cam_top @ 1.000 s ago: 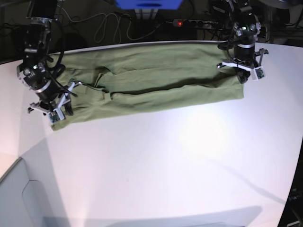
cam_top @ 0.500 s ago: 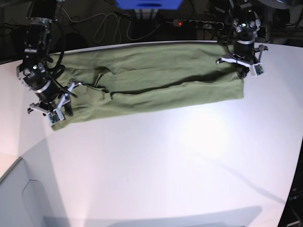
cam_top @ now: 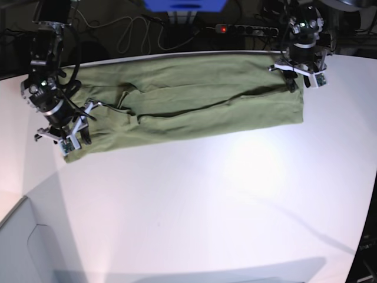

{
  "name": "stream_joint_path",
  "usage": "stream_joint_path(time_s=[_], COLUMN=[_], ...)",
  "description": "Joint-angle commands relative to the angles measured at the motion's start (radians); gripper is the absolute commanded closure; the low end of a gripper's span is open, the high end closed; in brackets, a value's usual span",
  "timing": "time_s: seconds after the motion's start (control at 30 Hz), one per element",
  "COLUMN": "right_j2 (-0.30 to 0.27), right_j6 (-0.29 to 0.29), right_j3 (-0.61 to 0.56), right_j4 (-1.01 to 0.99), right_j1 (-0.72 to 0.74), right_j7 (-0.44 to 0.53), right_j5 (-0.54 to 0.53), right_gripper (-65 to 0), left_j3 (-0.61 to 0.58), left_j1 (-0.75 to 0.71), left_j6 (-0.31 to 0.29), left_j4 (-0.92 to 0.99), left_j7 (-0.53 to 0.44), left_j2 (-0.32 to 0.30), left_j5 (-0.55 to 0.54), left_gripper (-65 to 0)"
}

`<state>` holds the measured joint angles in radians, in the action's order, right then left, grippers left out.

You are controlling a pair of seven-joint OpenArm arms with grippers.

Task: Fold the T-shirt properly
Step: 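Release and regrasp the strip end with the left gripper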

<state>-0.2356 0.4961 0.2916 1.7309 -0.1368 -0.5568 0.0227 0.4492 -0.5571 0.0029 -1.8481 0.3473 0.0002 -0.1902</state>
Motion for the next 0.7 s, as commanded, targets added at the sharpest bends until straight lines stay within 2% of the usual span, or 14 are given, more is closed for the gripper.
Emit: stream_joint_path(time_s=[0.0, 0.13, 0.27, 0.4, 0.67], right_j2=[-0.012, -0.012, -0.012, -0.012, -0.011], right_j6=[0.009, 0.009, 0.009, 0.009, 0.009], right_j3=[0.005, 0.005, 0.005, 0.005, 0.004], right_j4=[0.021, 0.021, 0.021, 0.021, 0.014], right_j1=[0.010, 0.010, 0.009, 0.009, 0.007], right_j7=[0.025, 0.025, 0.025, 0.025, 0.025], right_j5=[-0.013, -0.013, -0.013, -0.013, -0.013], right_gripper=[-14.1, -14.1, -14.1, -14.1, -14.1], left_j3=[0.004, 0.006, 0.007, 0.066, 0.069], left_j1=[-0.008, 0.002, 0.035, 0.079, 0.136], left_j6=[-0.002, -0.001, 0.001, 0.001, -0.002], left_j4=[-0.022, -0.032, -0.045, -0.040, 0.104], left_j7=[-0.023, -0.024, -0.020, -0.018, -0.015], left_j2=[-0.006, -0.026, -0.033, -0.033, -0.033], left_j5=[-0.004, -0.004, -0.061, -0.142, -0.148], left_gripper=[-37.3, -42.2, -42.1, -42.3, -42.2])
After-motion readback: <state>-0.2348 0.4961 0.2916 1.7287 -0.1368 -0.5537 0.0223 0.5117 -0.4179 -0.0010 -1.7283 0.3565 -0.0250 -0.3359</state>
